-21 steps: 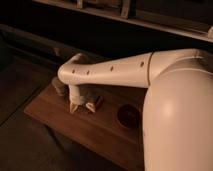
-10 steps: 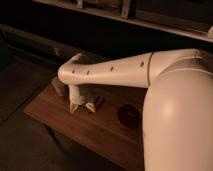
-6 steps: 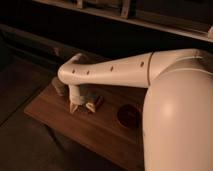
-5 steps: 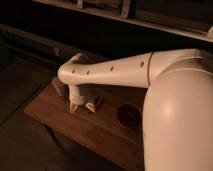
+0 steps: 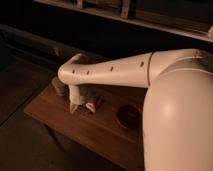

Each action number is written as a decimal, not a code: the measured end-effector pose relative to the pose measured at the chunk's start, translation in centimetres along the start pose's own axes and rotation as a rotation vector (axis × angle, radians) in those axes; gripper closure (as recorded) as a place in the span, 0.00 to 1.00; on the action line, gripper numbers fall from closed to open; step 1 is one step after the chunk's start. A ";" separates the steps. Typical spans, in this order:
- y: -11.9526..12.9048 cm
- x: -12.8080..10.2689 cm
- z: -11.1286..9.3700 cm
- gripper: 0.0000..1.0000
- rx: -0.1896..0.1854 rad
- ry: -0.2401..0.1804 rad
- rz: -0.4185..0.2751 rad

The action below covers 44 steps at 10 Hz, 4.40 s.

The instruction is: Knock the eraser over

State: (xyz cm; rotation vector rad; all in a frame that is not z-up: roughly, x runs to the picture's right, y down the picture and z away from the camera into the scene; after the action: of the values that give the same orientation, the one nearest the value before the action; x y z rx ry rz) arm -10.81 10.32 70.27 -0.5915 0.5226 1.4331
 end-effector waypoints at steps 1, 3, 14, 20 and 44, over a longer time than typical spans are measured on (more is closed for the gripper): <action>0.0 0.0 0.0 0.35 0.000 0.000 0.000; 0.0 0.0 0.0 0.35 0.000 0.000 0.000; -0.5 -3.2 -1.3 0.35 -0.031 -0.068 0.068; 0.0 -7.2 -2.1 0.68 -0.070 -0.091 0.148; -2.2 -15.4 1.0 1.00 0.039 -0.022 0.164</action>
State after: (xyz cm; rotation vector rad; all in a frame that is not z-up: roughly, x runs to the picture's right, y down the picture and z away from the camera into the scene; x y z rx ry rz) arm -9.81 -0.73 81.25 -0.5104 0.5904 1.5791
